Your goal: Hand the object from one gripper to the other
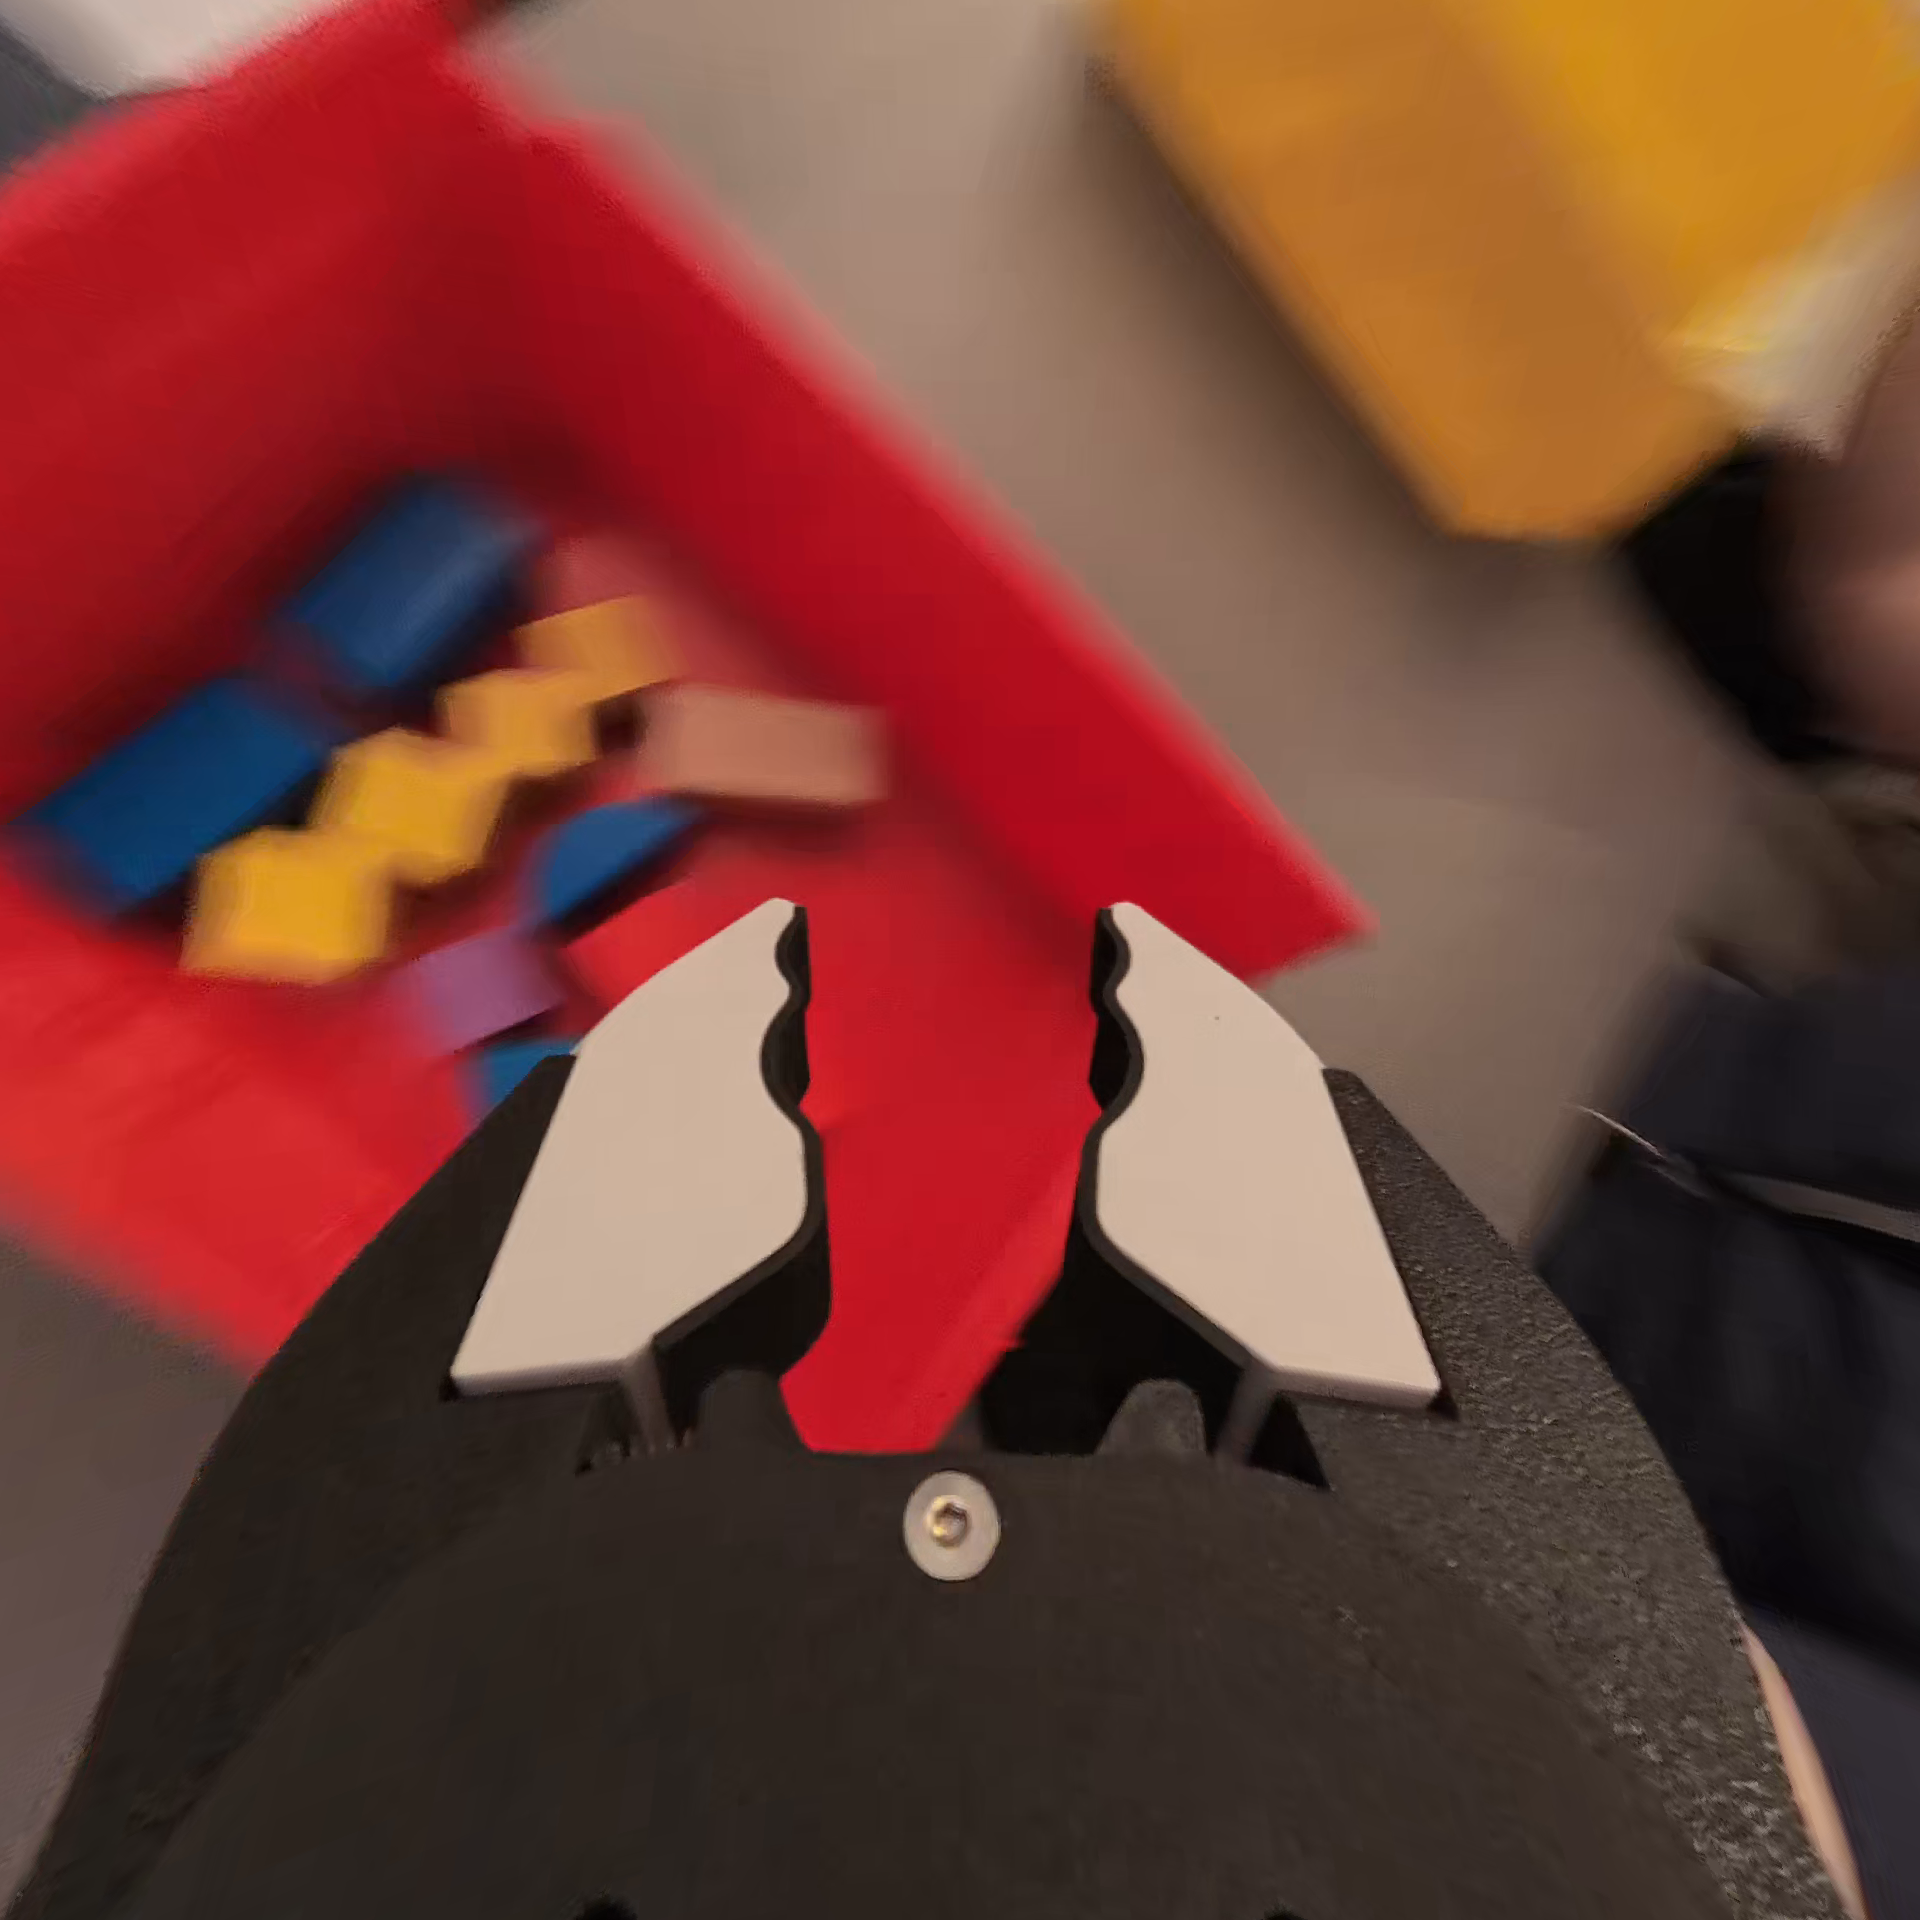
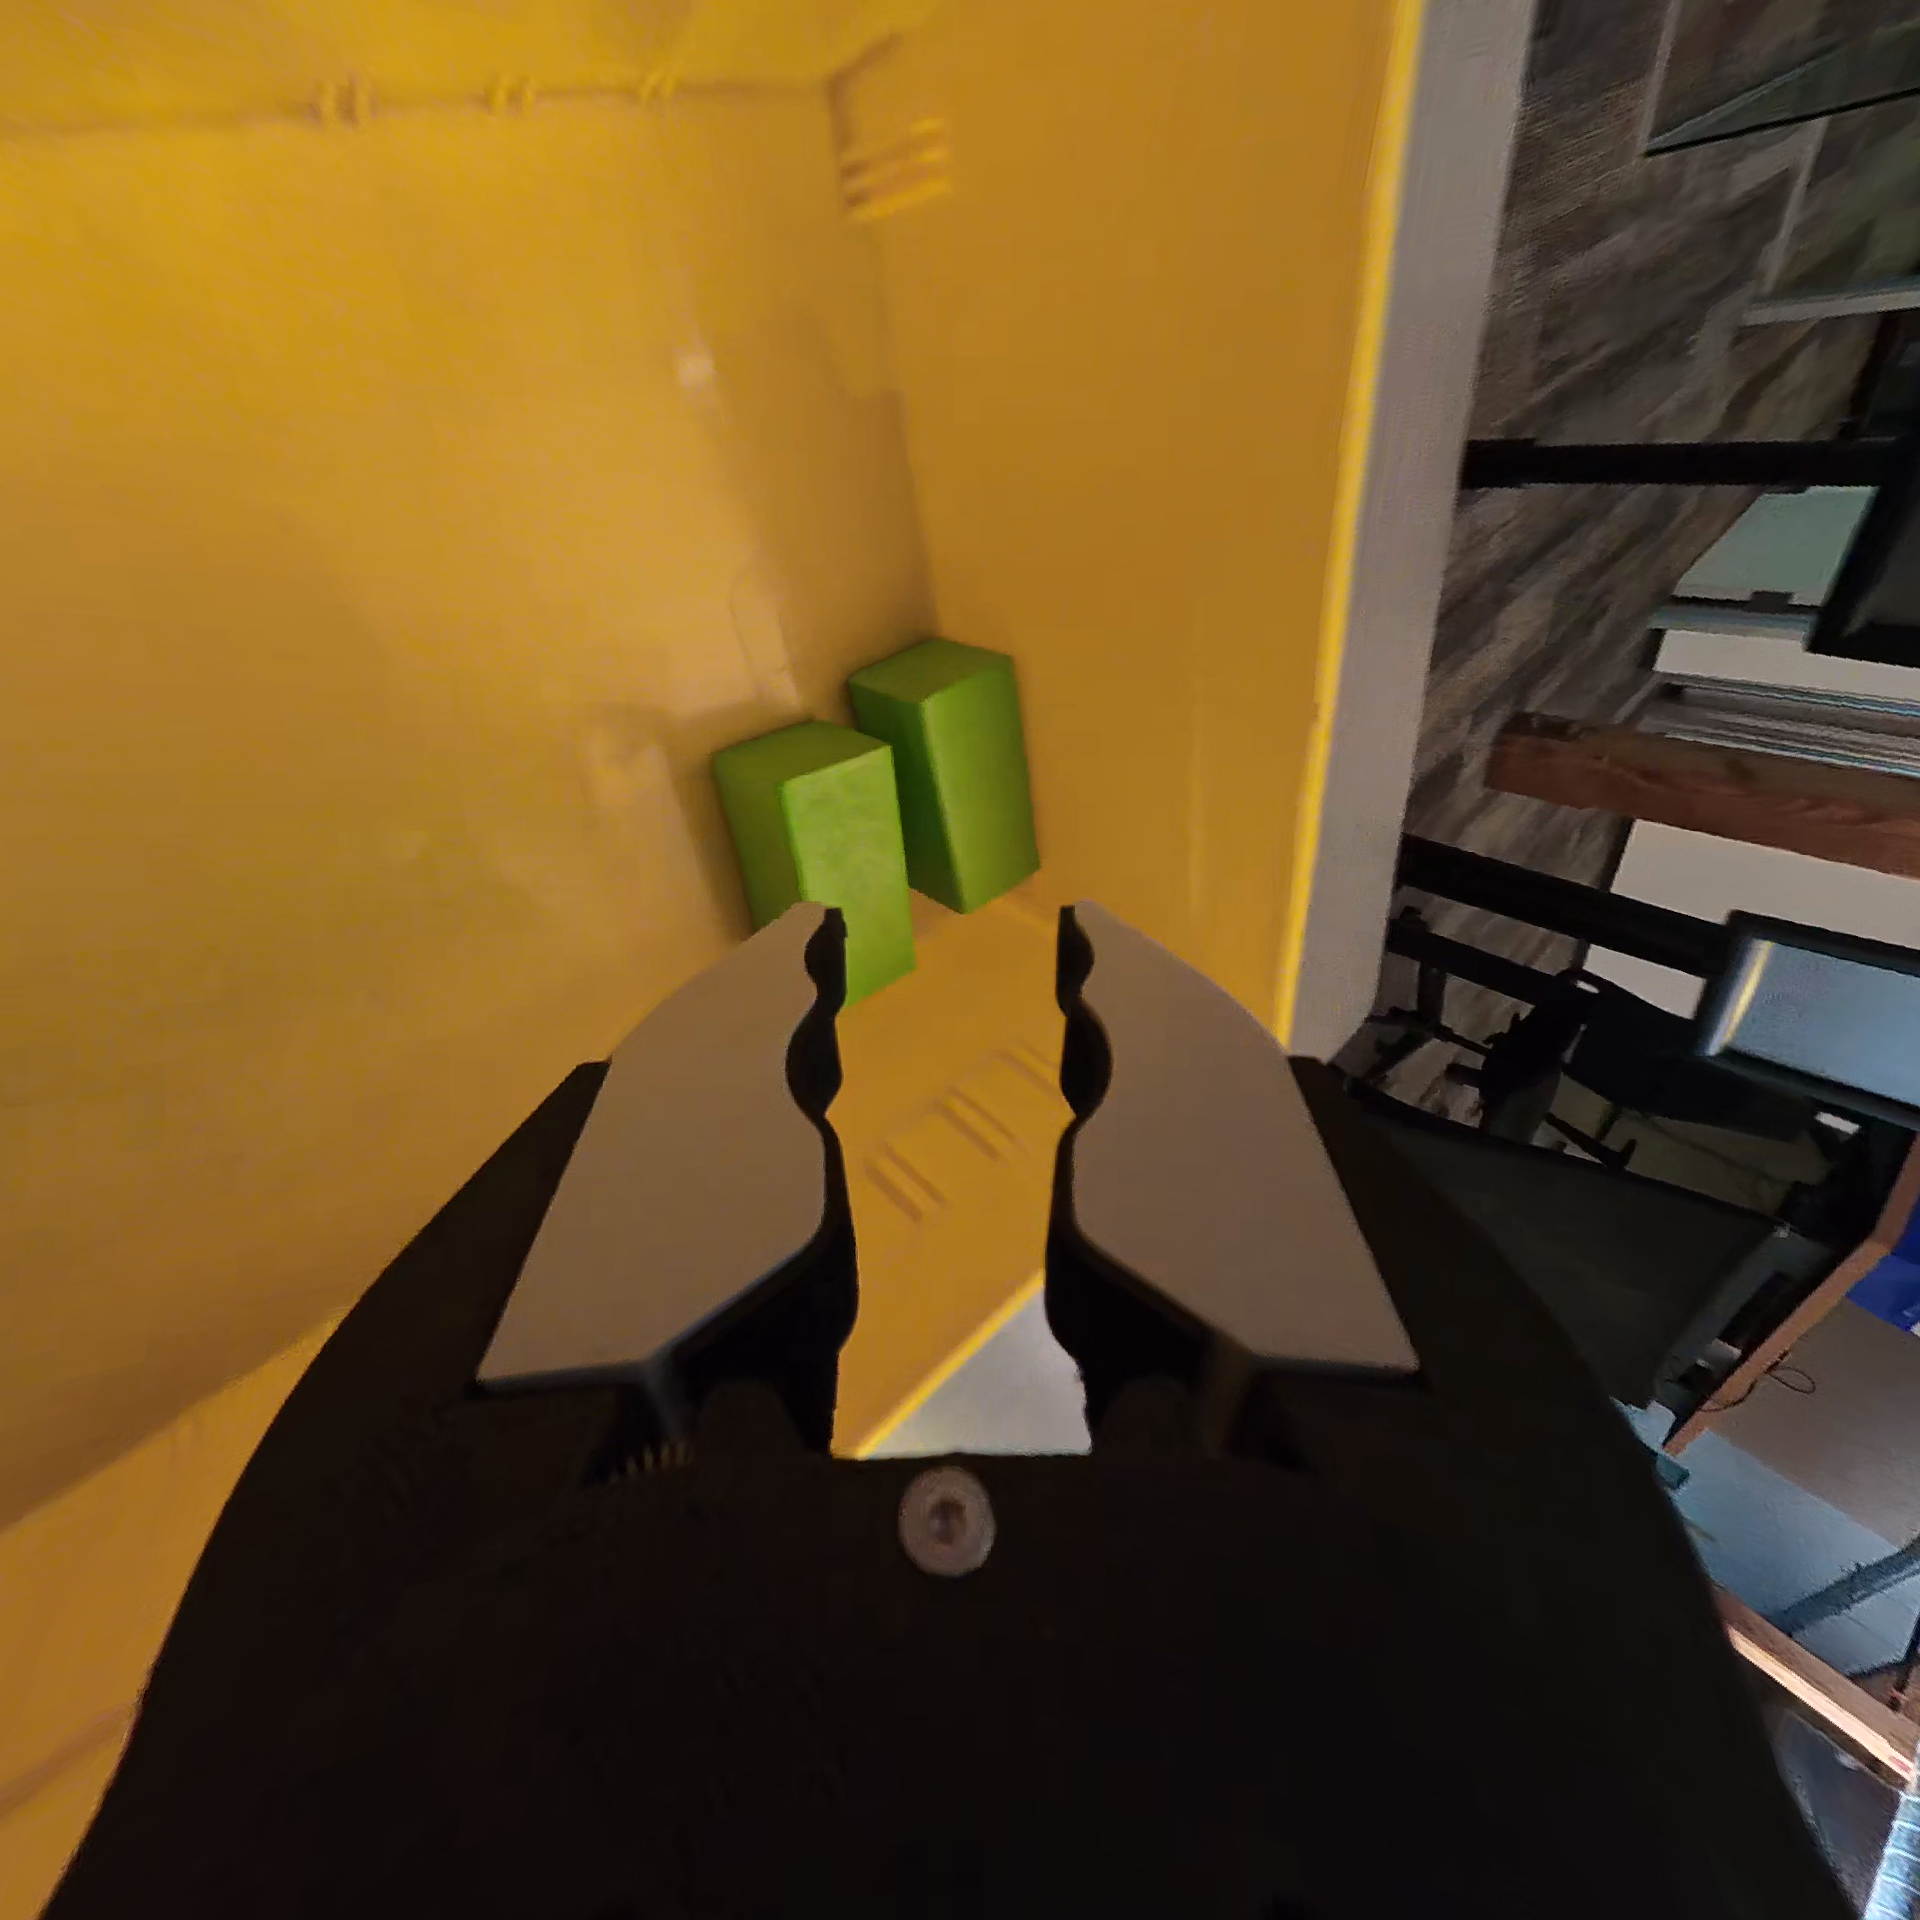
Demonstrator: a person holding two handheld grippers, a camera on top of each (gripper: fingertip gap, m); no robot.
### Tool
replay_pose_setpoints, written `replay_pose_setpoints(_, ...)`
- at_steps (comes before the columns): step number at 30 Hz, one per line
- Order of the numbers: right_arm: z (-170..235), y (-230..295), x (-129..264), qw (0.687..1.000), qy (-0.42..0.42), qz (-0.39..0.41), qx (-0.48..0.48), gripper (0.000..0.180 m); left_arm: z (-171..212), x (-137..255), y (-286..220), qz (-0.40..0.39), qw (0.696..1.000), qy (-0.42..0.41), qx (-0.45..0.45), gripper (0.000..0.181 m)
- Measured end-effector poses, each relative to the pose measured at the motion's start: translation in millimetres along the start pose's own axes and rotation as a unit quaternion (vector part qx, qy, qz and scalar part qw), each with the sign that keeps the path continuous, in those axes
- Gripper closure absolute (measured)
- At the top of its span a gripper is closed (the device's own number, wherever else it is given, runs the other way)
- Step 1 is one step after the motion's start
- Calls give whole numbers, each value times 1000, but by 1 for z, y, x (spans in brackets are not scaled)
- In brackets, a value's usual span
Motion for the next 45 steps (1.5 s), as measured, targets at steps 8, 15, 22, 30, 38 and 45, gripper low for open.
replay_pose_setpoints(8,-1,-6,31,999,-2,41,6,139,17,-37,32,-56,982,96,154,132)
replay_pose_setpoints(15,-4,-4,44,999,-13,45,14,139,19,-65,46,-136,966,165,149,126)
replay_pose_setpoints(22,-2,0,43,999,-4,36,18,139,27,-78,57,-161,952,198,166,127)
replay_pose_setpoints(30,-1,2,41,999,-2,26,18,139,35,-87,63,-164,945,221,175,131)
replay_pose_setpoints(38,-1,2,42,999,1,26,18,139,38,-85,64,-160,944,228,176,148)
replay_pose_setpoints(45,-52,-9,81,985,-146,89,-9,139,4,-44,27,-107,981,114,116,148)
Point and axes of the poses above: each gripper's, where its closed fingertips meet, x back along the fingers, z out of its underside, y = z × x across the jaws, the point moved 5 cm from there along x, back along the fingers, and after that the axes turned 3 degrees about -x, right-handed, at the moved point
